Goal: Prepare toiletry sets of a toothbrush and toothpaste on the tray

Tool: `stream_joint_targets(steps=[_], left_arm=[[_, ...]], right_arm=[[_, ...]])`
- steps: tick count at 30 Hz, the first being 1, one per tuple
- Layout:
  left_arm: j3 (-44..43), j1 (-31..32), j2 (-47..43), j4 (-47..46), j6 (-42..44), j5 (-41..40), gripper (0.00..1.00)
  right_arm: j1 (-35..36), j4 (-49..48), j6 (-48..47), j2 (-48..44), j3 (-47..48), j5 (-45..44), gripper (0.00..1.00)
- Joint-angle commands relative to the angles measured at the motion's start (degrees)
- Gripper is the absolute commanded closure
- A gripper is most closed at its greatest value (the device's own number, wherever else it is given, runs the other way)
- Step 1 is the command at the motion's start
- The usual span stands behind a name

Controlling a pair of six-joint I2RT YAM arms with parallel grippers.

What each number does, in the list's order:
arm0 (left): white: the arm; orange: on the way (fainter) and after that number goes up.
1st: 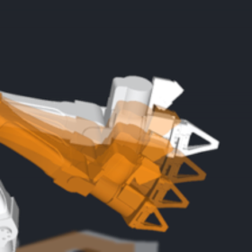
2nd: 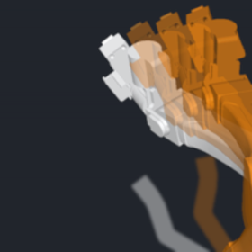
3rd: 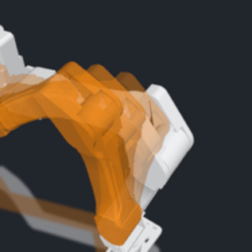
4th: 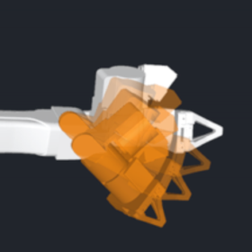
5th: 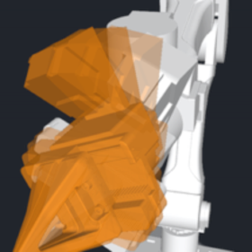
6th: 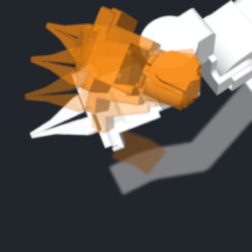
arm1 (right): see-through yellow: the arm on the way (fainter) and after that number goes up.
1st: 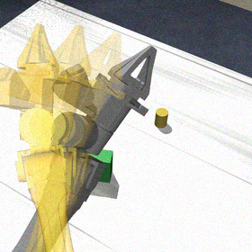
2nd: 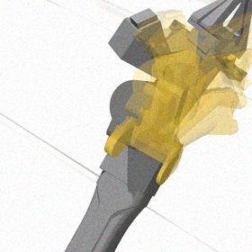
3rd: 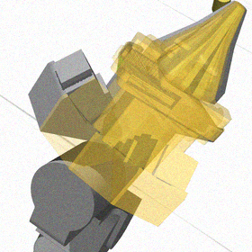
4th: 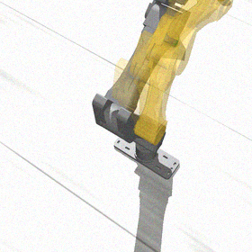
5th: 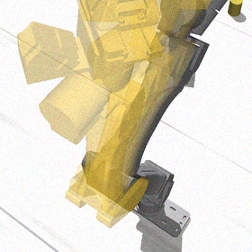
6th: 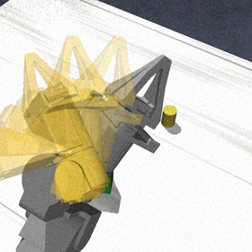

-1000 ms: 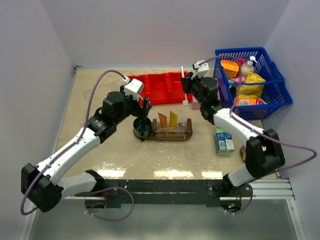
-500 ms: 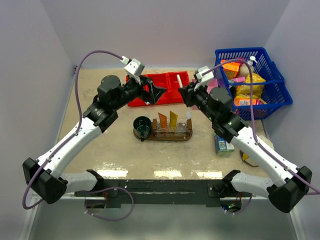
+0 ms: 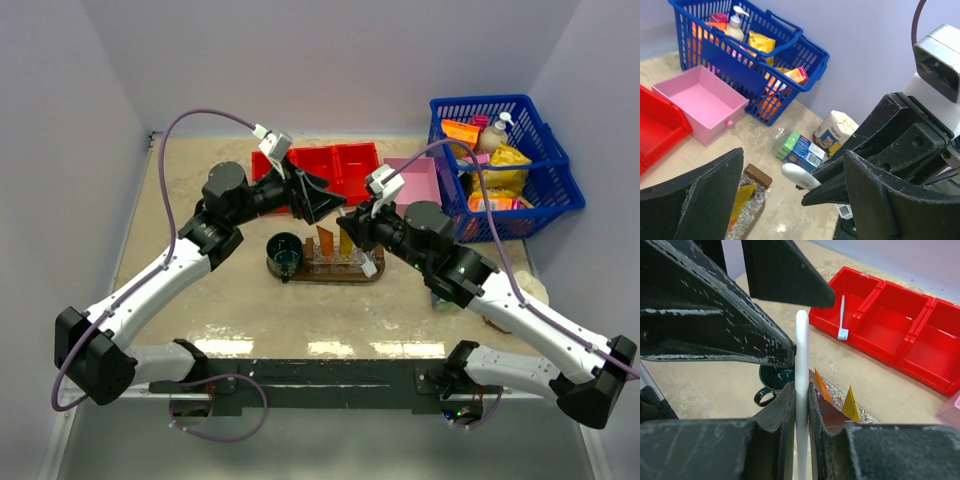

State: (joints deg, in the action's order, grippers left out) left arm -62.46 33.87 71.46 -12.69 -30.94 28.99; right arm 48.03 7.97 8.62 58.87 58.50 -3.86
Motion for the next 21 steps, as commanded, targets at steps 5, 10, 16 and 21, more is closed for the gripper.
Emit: stream_joint_targets(steps=[5, 10, 16, 21], left_arm=[[3.0, 0.1, 0.2, -5.4, -8.1, 2.0, 0.23], [4.5, 0.2, 0.6, -7.6, -11.8, 3.3, 0.3], [6.1, 0.6, 1.5, -10.0, -14.1, 4.1, 0.41], [6.1, 0.9, 2.2, -11.6, -15.2, 4.1, 0.52]], right_arm=[[1.5, -4.8, 0.4, -1.2, -1.3, -4.6, 1.0], [1.9, -5.9, 0.3, -0.8, -1.8, -6.2, 1.0], [2.2, -7.5, 0.2, -0.2, -2.4, -6.2, 1.0], [2.3, -7.6, -0.2, 0.3, -2.5, -6.1, 1.0]])
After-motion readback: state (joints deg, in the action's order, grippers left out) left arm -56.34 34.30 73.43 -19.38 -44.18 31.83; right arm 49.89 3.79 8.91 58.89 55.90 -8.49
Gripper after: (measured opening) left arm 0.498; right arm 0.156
